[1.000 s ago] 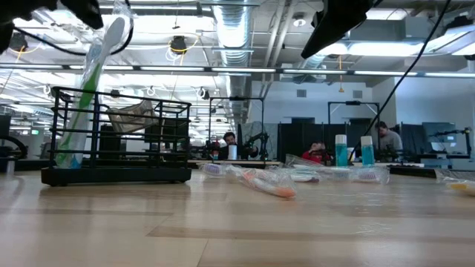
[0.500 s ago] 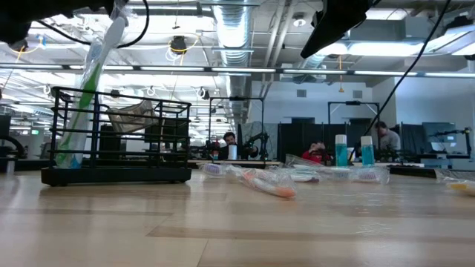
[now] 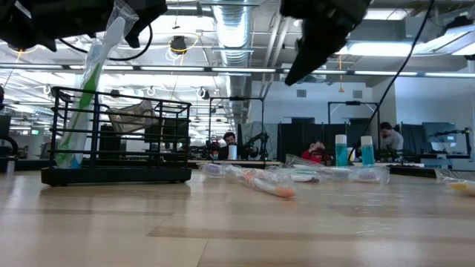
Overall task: Pick & Place toothbrushing station
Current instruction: Put the left orange toothbrush into the bottom left section of the mesh organizer
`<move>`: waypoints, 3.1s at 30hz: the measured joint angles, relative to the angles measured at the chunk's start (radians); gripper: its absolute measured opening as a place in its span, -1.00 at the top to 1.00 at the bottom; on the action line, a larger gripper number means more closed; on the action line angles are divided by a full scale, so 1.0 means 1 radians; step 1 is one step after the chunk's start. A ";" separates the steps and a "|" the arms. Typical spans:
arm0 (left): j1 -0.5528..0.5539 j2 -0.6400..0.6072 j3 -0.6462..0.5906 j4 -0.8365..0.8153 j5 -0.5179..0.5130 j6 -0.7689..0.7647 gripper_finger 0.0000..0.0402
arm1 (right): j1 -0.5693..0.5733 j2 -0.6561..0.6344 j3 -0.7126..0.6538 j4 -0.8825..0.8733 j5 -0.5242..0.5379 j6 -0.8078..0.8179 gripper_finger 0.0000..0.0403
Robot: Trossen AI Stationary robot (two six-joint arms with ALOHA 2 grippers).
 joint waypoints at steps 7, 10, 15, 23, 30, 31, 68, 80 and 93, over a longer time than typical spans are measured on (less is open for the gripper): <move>0.011 0.000 0.000 -0.007 0.028 -0.035 0.60 | -0.050 0.132 0.001 0.118 -0.078 0.183 0.41; 0.007 0.000 0.000 -0.013 0.028 -0.039 0.60 | -0.071 0.189 0.001 0.165 -0.111 0.247 0.41; 0.007 0.000 0.000 -0.017 0.037 -0.040 0.60 | -0.097 0.264 0.001 0.217 -0.197 0.304 0.41; 0.007 0.000 0.000 -0.036 0.046 -0.082 0.60 | -0.109 0.312 0.000 0.251 -0.236 0.350 0.41; 0.007 0.000 0.000 -0.044 0.046 -0.082 0.60 | -0.108 0.341 0.005 0.324 -0.236 0.362 0.41; 0.007 0.000 0.000 -0.043 0.046 -0.082 0.60 | -0.108 0.342 0.001 0.312 -0.236 0.365 0.41; 0.007 0.000 0.000 -0.068 0.046 -0.082 0.60 | -0.079 0.443 0.002 0.415 -0.336 0.412 0.50; 0.007 0.000 0.000 -0.069 0.046 -0.082 0.60 | -0.040 0.468 0.003 0.419 -0.338 0.412 0.49; 0.007 0.000 0.000 -0.069 0.046 -0.082 0.60 | -0.035 0.485 0.005 0.408 -0.334 0.311 0.95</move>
